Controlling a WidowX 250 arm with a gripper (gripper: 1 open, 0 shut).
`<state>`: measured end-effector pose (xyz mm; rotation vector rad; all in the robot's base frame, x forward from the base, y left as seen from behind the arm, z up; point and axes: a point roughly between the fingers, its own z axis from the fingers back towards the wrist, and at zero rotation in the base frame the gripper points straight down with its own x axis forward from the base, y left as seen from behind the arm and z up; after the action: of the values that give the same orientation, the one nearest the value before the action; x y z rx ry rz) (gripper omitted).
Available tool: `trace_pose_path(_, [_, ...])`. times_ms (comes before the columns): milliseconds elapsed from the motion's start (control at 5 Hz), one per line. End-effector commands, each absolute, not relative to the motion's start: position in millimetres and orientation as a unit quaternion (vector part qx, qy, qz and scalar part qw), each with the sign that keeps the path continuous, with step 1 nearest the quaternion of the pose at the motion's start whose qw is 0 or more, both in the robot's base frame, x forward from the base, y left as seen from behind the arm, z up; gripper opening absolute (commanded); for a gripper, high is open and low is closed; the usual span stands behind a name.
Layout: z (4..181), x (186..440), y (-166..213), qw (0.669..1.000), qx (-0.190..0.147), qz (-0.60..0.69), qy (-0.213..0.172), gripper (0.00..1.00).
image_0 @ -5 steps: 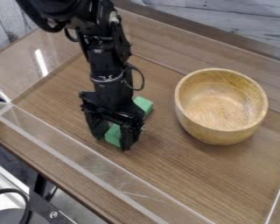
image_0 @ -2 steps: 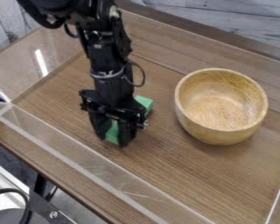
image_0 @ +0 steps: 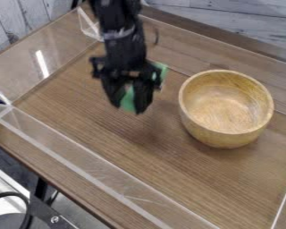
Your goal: Put the green block in the brown bowl
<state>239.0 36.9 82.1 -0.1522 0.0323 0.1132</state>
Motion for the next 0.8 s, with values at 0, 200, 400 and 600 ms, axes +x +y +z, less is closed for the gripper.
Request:
trace_pose_path(0, [116.1, 275, 10, 0.995, -0.086, 0.033, -0.028, 0.0])
trace_pose_path(200, [107.7, 278, 6, 0.996, -0.083, 0.021, -0.022, 0.0])
trace_pose_path(400, [98.7, 286, 17, 0.997, -0.075, 0.029, -0.017, 0.0])
trace_pose_path(600, [89.4, 293, 27, 0.997, -0.068, 0.037, -0.012, 0.0])
